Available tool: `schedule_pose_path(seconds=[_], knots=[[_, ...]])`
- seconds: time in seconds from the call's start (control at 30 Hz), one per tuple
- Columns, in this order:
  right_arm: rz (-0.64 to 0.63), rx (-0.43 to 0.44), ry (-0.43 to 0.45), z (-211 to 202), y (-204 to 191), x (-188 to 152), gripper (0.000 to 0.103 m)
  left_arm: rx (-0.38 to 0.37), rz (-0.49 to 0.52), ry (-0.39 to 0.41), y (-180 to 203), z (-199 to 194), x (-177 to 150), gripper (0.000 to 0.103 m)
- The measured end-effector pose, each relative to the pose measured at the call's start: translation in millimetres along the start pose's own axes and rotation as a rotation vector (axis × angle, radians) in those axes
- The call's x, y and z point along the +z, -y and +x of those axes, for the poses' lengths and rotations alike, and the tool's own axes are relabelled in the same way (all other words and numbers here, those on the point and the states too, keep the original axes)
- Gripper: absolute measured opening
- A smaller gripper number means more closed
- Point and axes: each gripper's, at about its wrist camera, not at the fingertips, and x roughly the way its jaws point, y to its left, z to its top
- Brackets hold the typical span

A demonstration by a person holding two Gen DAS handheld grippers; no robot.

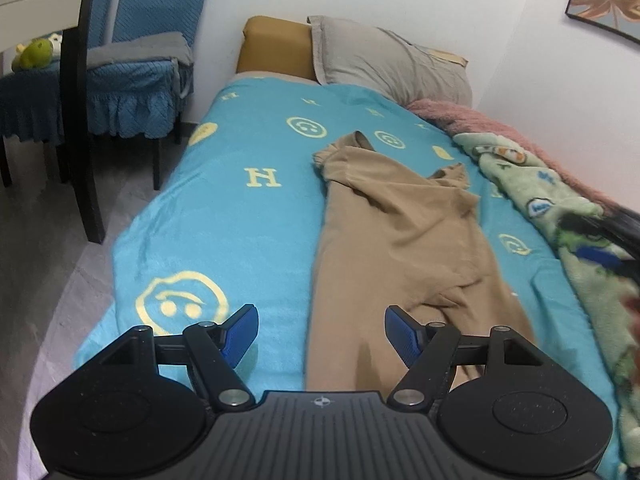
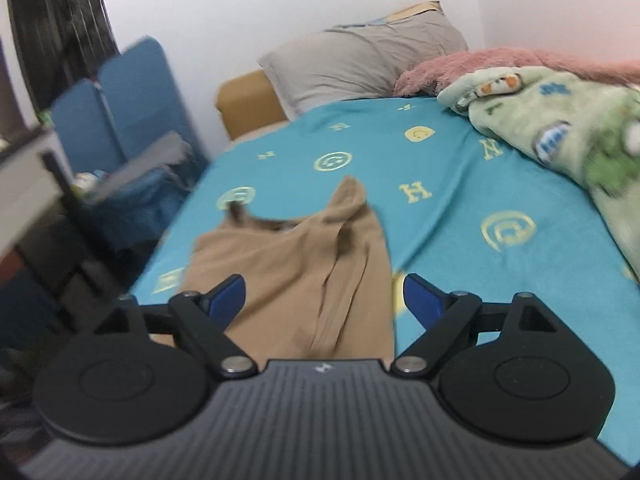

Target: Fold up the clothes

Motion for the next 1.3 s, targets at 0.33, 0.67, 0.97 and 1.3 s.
schedule_pose_path(seconds=[0.33,0.67,0.97,1.3], knots=[[0.119,0.006,-0.082,-126,20,-72,0.087,-0.036,-0.002,-0.256,-3,-37,-25,0.072],[0.175,0.022,-0.095,-108,31,-75,0.087,-0.182,0.079,-0.556,-60,-69,-41,0.062],[0.159,0.007,-0.129,-99,25,-78,0.087,-0.307,0.096,-0.713,-86,-50,-69,0.038],[0.175,-0.004,-0.16,-90,25,-81,0.087,-0.265,0.452,-0.723,-37,-68,-75,0.001]])
